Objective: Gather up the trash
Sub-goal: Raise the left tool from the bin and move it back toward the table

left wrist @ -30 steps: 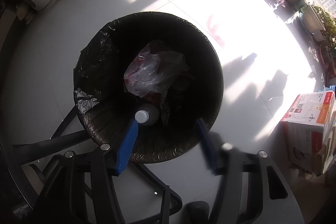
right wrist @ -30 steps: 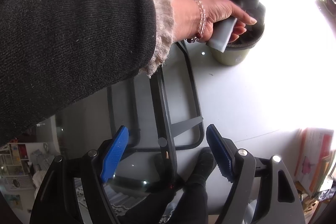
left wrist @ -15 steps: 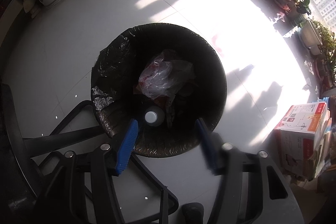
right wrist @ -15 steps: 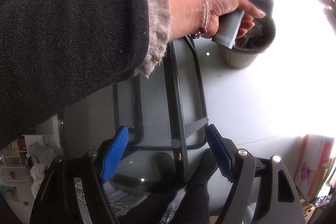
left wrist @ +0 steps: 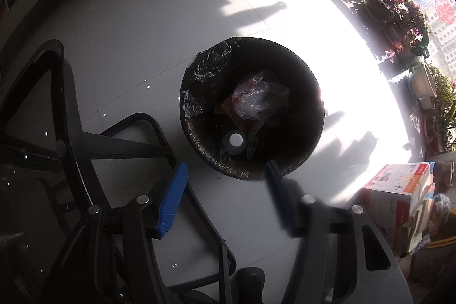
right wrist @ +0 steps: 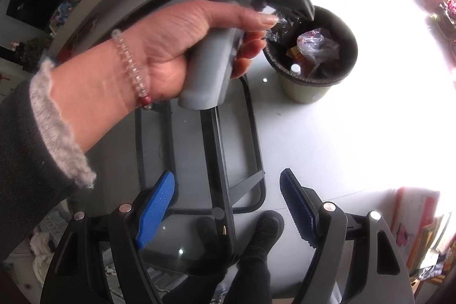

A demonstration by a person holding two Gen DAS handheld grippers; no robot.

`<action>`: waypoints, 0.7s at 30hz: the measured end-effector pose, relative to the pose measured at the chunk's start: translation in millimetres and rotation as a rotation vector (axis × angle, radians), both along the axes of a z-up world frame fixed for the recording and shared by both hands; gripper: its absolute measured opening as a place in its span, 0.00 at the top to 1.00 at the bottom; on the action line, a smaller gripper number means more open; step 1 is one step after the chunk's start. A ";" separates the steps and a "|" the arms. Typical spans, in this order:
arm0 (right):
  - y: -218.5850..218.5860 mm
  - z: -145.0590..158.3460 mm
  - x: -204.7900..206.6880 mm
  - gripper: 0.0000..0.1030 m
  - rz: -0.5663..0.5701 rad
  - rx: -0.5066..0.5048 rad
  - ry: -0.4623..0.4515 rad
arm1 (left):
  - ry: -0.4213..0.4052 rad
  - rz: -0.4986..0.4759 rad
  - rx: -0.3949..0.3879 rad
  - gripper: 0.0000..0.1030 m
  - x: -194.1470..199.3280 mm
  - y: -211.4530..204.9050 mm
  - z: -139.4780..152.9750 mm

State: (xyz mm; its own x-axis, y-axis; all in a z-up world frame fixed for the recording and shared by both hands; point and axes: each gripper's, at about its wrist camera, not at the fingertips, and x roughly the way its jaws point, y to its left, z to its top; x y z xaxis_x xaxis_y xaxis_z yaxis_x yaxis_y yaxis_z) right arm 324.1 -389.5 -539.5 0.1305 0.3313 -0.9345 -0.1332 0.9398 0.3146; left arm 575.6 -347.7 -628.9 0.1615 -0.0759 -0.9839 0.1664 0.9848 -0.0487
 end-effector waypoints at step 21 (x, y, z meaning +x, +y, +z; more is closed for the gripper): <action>31.1 35.0 24.9 0.28 0.047 -0.108 -0.081 | -0.051 0.251 0.062 0.45 -93.8 155.8 95.0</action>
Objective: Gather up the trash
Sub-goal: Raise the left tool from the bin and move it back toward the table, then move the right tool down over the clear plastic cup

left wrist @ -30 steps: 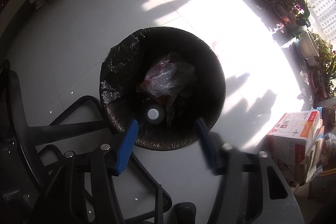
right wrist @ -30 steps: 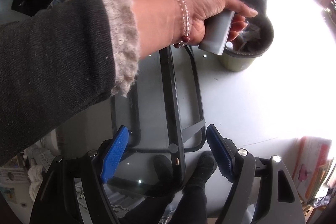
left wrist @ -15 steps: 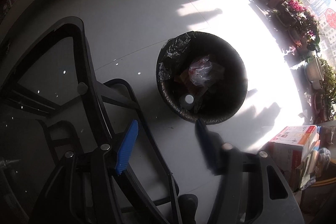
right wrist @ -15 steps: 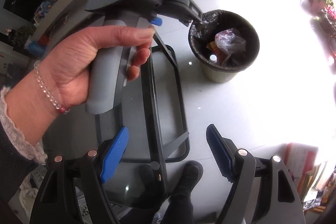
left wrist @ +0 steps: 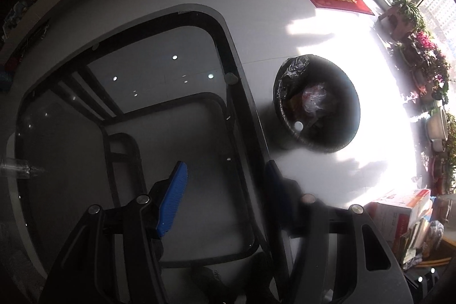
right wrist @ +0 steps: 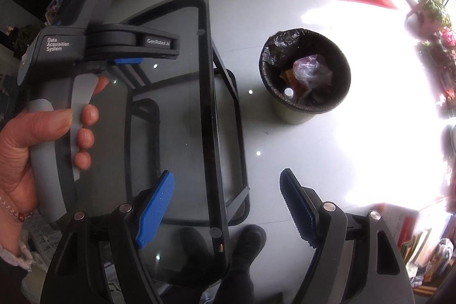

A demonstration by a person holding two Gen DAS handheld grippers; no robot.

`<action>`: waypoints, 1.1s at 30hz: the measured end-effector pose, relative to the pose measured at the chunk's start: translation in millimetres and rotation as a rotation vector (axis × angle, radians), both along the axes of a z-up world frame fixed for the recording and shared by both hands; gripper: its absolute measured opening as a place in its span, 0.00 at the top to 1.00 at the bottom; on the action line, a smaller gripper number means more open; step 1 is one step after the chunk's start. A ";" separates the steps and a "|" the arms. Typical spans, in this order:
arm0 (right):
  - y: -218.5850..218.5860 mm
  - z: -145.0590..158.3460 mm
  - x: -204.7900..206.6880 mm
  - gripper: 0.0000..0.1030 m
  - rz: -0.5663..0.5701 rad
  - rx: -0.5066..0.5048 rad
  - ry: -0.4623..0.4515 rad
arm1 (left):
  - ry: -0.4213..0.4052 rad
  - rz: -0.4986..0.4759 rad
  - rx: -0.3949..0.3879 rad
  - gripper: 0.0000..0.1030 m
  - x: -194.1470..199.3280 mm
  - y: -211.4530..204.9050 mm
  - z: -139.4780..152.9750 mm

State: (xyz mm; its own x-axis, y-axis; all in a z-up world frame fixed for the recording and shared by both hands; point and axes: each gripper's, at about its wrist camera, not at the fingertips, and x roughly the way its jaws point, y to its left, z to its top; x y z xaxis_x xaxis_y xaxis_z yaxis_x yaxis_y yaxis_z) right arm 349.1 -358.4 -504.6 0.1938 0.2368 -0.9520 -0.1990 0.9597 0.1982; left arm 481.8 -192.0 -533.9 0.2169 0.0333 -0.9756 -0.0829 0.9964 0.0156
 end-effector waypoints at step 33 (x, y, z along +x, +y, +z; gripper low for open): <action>208.0 46.4 0.6 0.28 0.277 -0.113 -0.125 | -0.003 0.567 -0.042 0.43 -257.0 244.3 95.7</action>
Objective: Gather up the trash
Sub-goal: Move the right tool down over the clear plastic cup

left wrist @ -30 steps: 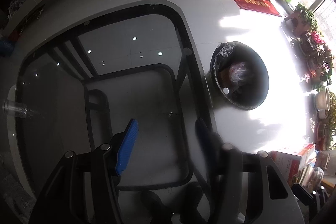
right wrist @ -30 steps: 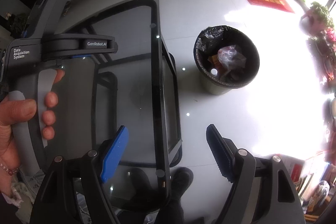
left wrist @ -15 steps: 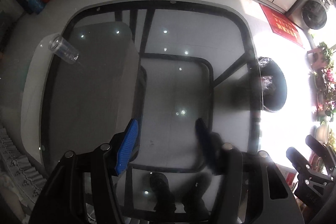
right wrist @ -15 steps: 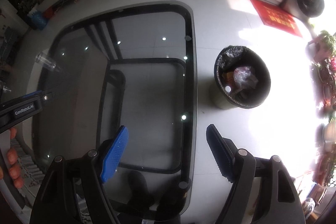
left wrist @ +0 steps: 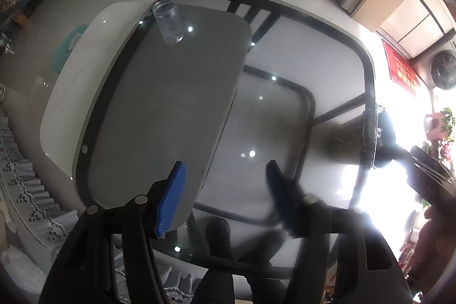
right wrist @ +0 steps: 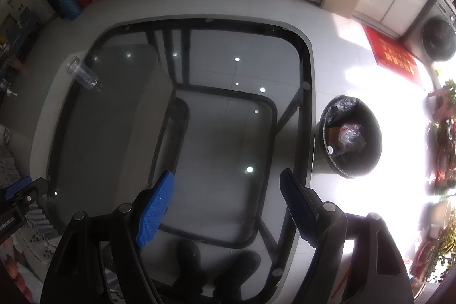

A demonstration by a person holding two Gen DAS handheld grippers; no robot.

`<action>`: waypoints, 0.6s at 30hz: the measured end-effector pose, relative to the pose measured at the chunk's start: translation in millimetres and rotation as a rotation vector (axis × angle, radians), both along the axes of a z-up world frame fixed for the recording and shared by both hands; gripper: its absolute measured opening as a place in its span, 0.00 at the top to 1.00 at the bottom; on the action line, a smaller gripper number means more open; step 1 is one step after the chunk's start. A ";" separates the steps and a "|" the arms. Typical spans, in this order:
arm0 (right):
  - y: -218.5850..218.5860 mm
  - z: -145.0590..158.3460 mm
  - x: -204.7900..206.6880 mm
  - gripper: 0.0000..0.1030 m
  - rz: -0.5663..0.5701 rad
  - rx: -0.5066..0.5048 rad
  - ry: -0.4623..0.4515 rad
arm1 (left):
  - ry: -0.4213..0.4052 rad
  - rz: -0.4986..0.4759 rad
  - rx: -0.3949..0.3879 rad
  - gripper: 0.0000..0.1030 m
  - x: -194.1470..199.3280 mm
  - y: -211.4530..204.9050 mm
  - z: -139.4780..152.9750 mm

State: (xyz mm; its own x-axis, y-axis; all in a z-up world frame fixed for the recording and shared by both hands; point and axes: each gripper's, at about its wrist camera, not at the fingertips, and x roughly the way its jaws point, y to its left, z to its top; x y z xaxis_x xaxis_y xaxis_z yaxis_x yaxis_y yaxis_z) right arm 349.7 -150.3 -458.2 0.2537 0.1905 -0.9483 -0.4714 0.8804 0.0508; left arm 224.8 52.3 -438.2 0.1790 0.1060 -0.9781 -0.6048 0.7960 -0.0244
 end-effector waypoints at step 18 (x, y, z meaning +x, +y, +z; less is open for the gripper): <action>104.8 19.9 5.7 0.28 0.133 0.013 -0.065 | -0.020 0.150 -0.030 0.43 -69.9 48.7 4.1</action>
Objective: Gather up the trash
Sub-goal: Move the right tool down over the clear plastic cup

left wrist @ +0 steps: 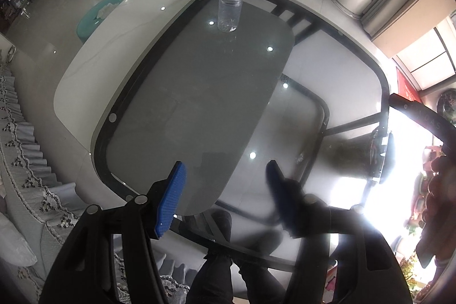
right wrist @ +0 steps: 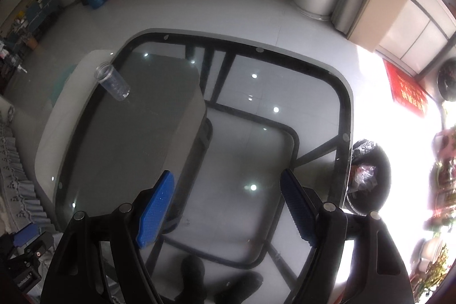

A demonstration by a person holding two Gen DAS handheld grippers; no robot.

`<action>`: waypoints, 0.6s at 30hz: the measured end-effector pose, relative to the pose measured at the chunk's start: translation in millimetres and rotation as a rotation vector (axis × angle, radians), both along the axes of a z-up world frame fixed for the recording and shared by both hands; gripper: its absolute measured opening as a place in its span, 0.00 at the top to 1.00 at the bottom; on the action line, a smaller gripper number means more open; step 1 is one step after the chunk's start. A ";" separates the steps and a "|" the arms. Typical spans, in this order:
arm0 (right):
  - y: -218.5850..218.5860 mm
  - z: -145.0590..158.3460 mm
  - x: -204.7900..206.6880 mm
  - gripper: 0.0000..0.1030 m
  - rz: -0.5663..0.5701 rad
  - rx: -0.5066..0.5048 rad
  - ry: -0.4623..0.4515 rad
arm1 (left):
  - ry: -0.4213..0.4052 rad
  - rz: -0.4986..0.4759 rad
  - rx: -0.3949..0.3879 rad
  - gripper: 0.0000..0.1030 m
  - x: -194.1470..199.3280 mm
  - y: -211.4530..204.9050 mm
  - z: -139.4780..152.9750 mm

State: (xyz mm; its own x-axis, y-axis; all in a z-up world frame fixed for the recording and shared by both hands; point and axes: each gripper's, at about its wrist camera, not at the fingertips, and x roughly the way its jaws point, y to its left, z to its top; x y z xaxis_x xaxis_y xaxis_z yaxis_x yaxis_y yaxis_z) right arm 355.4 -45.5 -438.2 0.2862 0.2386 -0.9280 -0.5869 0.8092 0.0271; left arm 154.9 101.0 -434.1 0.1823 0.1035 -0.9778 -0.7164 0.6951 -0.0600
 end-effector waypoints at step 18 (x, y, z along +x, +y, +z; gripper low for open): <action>82.1 -1.9 -5.0 0.28 0.097 0.035 -0.036 | 0.014 0.063 -0.023 0.43 -32.4 24.3 -6.7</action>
State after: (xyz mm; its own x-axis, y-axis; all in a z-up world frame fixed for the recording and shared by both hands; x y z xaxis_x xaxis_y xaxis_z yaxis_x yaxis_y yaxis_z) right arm 350.4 36.6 -440.1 0.2933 0.2992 -0.9080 -0.6634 0.7475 0.0320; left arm 122.5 125.4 -440.8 0.1626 0.0914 -0.9825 -0.7596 0.6470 -0.0656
